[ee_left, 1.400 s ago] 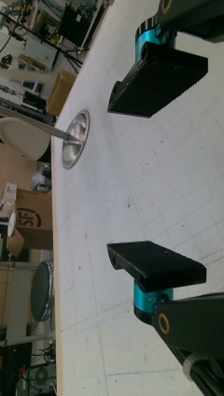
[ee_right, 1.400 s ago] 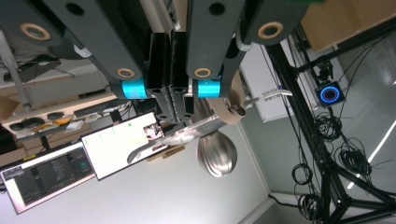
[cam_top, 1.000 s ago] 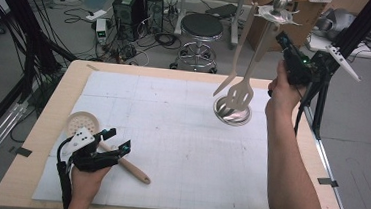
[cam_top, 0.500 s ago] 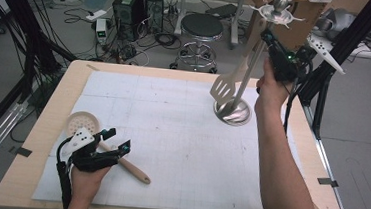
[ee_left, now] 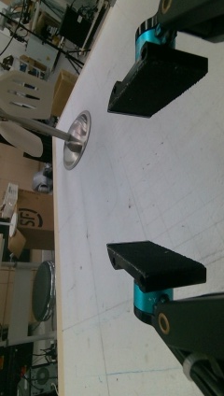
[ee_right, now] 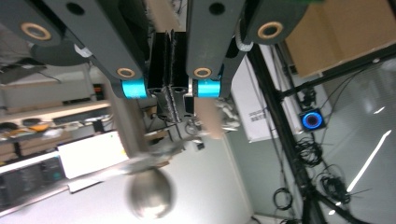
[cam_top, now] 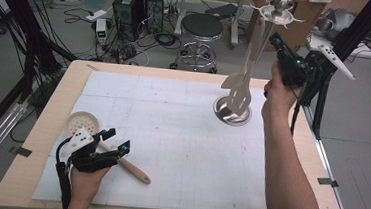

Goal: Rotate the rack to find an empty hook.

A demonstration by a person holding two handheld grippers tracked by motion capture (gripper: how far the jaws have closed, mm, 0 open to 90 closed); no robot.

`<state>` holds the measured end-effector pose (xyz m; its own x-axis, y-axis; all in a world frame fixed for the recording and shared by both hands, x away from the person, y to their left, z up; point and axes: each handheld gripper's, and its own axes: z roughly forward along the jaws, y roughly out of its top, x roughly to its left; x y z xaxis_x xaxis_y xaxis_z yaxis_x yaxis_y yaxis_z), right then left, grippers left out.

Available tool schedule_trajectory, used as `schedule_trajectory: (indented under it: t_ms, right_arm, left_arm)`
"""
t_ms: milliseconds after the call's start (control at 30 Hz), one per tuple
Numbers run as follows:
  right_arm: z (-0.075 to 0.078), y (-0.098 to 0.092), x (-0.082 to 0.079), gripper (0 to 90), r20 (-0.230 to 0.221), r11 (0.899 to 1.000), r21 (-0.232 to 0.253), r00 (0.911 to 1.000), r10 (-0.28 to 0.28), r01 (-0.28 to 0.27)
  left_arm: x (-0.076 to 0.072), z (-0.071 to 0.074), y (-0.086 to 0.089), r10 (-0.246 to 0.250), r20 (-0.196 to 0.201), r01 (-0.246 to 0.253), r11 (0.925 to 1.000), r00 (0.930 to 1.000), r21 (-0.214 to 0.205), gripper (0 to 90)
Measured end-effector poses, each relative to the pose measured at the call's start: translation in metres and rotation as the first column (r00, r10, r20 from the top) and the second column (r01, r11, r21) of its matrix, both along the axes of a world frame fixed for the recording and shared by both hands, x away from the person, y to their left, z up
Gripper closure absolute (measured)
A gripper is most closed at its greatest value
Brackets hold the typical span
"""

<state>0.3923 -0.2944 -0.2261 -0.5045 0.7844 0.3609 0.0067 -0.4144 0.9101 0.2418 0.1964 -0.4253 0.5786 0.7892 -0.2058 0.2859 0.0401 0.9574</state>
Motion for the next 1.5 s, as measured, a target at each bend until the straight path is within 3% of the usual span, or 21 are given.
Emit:
schedule_trajectory:
  t_ms: [167, 300, 800, 933, 1133, 1500]
  right_arm:
    - [0.0, -0.02, -0.002, 90.0, 0.002, 0.997, 0.061, 0.9993, -0.037, 0.037]
    - [0.007, -0.024, 0.0, 90.0, 0.006, 0.997, 0.07, 0.9991, -0.043, 0.042]
    - [0.011, -0.003, -0.002, 90.0, 0.023, 0.997, 0.071, 0.9997, -0.012, 0.01]
    - [0.01, 0.002, -0.002, 90.0, 0.02, 0.995, 0.095, 0.9998, -0.006, 0.004]
    - [0.011, 0.013, -0.002, 90.0, 0.032, 0.998, 0.056, 0.9995, -0.001, -0.001]
    - [0.016, 0.024, 0.006, 90.0, 0.007, 1.0, 0.022, 0.9998, 0.018, -0.018]
  left_arm:
    - [0.0, 0.0, -0.001, -0.001, -0.002, 0.001, 1.0, 1.0, 0.001, 27.7]
    - [0.0, -0.001, 0.0, 0.002, -0.005, -0.002, 1.0, 1.0, -0.001, 27.7]
    - [0.0, -0.001, 0.0, 0.002, -0.008, -0.002, 1.0, 1.0, -0.001, 27.7]
    - [0.001, -0.001, -0.001, 0.001, -0.007, -0.001, 1.0, 1.0, 0.003, 27.7]
    - [0.001, -0.001, 0.0, 0.004, -0.007, -0.004, 1.0, 1.0, -0.002, 27.7]
    - [0.0, -0.001, 0.001, 0.008, -0.005, -0.008, 1.0, 1.0, -0.004, 27.7]
